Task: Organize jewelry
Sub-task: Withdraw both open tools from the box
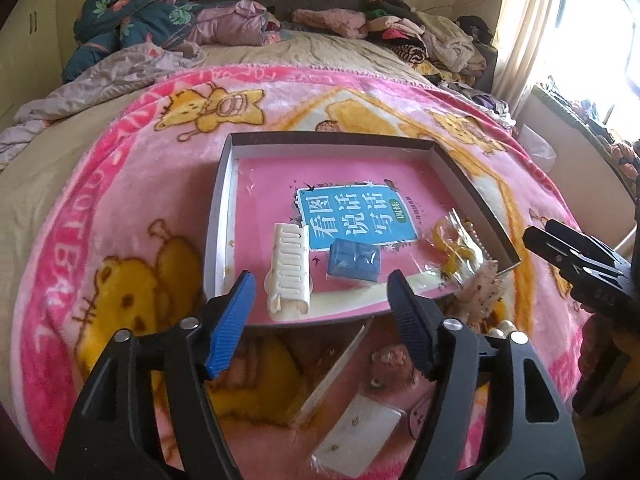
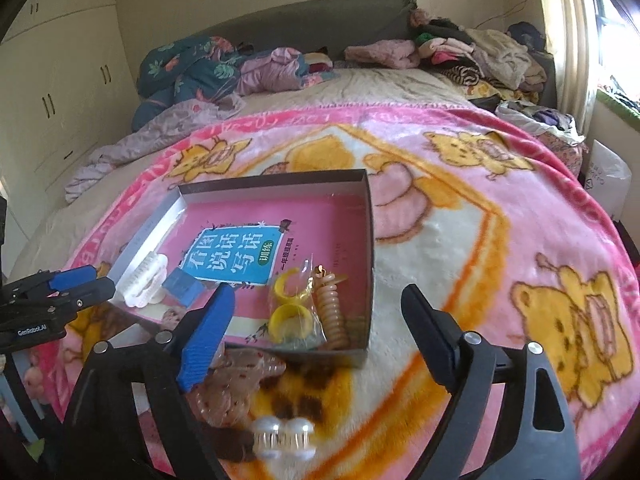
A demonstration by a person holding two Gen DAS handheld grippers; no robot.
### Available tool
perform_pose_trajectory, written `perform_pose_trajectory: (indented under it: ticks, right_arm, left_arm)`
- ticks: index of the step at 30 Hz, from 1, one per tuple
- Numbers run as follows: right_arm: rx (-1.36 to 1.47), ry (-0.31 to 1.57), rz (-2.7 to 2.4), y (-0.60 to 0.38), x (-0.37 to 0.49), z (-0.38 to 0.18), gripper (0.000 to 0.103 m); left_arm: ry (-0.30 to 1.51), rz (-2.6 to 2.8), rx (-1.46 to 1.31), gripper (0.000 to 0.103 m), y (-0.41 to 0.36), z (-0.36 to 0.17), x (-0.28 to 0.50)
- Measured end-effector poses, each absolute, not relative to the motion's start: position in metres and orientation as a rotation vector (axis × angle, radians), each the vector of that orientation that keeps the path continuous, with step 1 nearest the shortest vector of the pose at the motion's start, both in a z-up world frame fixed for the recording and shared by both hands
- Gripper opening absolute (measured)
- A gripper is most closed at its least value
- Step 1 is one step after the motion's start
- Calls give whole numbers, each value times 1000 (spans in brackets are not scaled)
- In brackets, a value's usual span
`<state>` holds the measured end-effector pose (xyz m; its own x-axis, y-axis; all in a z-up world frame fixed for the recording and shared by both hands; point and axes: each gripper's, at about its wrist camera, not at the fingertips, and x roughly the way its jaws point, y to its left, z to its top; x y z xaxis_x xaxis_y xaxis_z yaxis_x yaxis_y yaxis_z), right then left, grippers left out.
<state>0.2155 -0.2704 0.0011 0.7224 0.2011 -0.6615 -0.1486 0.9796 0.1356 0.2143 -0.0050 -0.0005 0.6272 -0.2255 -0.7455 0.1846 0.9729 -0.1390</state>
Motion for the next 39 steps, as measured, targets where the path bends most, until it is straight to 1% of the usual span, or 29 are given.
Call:
perform_pose_trajectory:
  ticks: [3, 6, 10, 13, 26, 39]
  right_arm:
    - [69, 724, 185, -271, 203, 8, 85]
    - [68, 709, 178, -272, 191, 16, 86]
    - [73, 687, 172, -274, 174, 25, 87]
    - [69, 679, 170, -275, 165, 29, 87]
    - [60, 667, 198, -271, 126, 34, 88]
    - [24, 714, 266, -248, 105, 16, 88]
  left_arm:
    - [847, -236, -54, 64, -4, 5, 206]
    - [831, -235, -52, 69, -3, 11, 197]
    - [808, -232, -52, 70, 0, 21, 189]
    - [788, -227, -52, 74, 1, 27, 180]
    - [761, -213, -64, 76, 3, 33, 152]
    - [784, -194, -55, 77, 10, 18, 127]
